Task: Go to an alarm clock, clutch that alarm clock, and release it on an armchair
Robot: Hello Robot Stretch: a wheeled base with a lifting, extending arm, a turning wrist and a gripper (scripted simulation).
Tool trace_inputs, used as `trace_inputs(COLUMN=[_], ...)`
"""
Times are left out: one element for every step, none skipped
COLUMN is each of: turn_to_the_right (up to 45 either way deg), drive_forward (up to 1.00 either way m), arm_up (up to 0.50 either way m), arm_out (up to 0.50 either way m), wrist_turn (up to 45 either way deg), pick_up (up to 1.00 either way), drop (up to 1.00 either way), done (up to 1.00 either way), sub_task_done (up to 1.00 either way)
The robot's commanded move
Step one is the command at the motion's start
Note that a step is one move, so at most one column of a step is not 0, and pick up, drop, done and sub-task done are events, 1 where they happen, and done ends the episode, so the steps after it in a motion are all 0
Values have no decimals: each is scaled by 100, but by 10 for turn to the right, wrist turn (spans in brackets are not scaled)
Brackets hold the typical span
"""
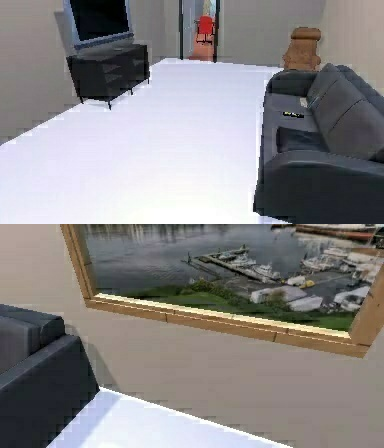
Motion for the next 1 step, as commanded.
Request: trace_inputs(turn_to_the_right=[0], drive_forward=[95], arm_up=[0], arm_out=[0], wrist_turn=[0], pick_up=[0], drop=[0], done=[0], sub_task_done=[0])
